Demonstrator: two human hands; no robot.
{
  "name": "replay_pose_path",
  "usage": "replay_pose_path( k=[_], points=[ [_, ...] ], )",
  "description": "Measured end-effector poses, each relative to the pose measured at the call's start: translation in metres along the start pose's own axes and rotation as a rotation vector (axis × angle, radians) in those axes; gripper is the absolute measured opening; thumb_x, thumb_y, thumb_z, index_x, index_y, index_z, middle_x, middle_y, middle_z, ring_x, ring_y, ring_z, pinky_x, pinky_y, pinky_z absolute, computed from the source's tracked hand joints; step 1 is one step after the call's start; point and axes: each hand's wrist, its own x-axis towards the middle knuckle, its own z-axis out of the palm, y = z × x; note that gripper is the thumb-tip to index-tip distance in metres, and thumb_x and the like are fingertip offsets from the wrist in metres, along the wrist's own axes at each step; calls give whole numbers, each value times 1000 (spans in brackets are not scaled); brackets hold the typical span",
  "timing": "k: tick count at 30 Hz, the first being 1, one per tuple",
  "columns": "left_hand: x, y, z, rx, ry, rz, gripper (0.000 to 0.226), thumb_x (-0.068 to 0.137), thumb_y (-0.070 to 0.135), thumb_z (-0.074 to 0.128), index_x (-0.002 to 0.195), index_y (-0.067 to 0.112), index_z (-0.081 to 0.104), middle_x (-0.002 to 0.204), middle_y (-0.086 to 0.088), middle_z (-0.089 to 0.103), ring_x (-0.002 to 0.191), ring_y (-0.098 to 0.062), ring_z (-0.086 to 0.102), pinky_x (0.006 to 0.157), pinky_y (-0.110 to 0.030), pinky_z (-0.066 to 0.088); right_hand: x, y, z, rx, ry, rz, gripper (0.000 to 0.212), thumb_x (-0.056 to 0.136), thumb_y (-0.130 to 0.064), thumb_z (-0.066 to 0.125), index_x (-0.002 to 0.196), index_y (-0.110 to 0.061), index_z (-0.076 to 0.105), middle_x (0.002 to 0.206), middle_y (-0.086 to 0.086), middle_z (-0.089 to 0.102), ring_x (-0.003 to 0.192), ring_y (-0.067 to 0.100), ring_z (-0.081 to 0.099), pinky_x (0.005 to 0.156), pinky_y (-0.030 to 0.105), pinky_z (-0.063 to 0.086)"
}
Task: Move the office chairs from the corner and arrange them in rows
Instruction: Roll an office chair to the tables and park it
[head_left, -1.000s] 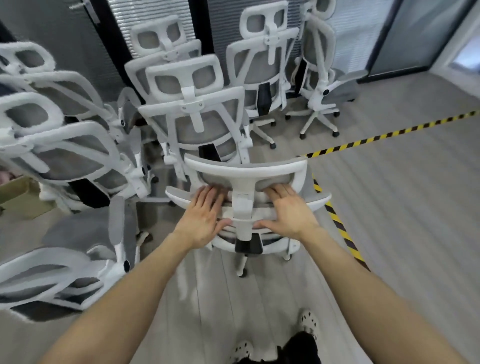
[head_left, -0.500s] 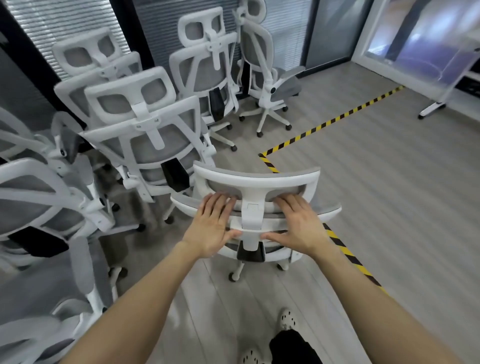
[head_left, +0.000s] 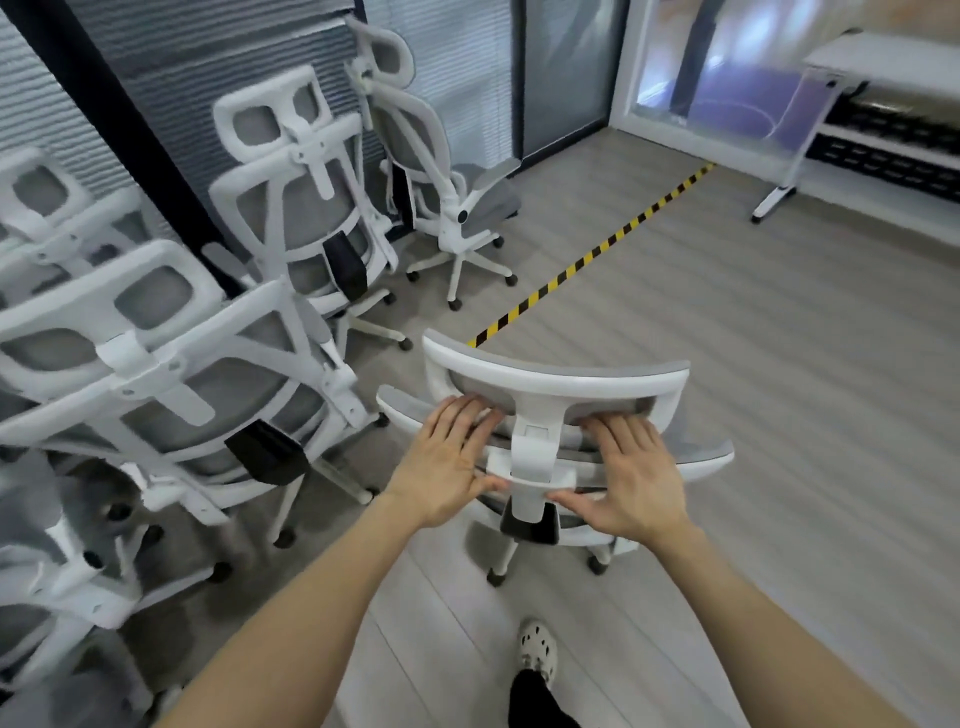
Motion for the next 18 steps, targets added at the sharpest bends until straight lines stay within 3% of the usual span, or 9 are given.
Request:
replay_pose_path(
  k=[4,6,10,13,18],
  points=[
    [97,-13,-2,20,-2,119,102,97,88,45,166,14,37,167,-11,41,160,-35,32,138,-52,15,39,55,5,-42,-17,80,96,80,-88,71,132,-7,68,124,7,65,113,33,61,110,45,47],
    [145,-14,-5,17,-3,164,101,95,87,49,163,12,40,164,-12,45,157,-36,38,135,-55,26,59,87,7,-61,-36,119,96,81,-89,70,135,-9,66,127,7,64,117,33,60,113,44,45],
    [233,-12,-5,-7,-5,232,102,99,89,35,159,7,47,160,-16,49,152,-40,44,132,-58,30,94,147,11,-81,-96,211,103,78,-94,67,145,-16,60,138,2,60,130,28,54,124,40,35],
    [295,-10,0,10,-3,273,104,102,87,22,158,4,51,159,-18,51,150,-43,47,130,-60,32,120,187,18,-41,-86,301,109,71,-97,69,145,-18,60,138,-1,59,132,26,52,124,41,38],
    [405,-15,16,19,77,374,101,99,86,33,162,8,48,162,-16,48,154,-40,41,133,-55,22,164,249,29,-79,-5,384,106,69,-94,76,138,-14,64,130,0,61,126,27,56,118,43,44]
  ],
)
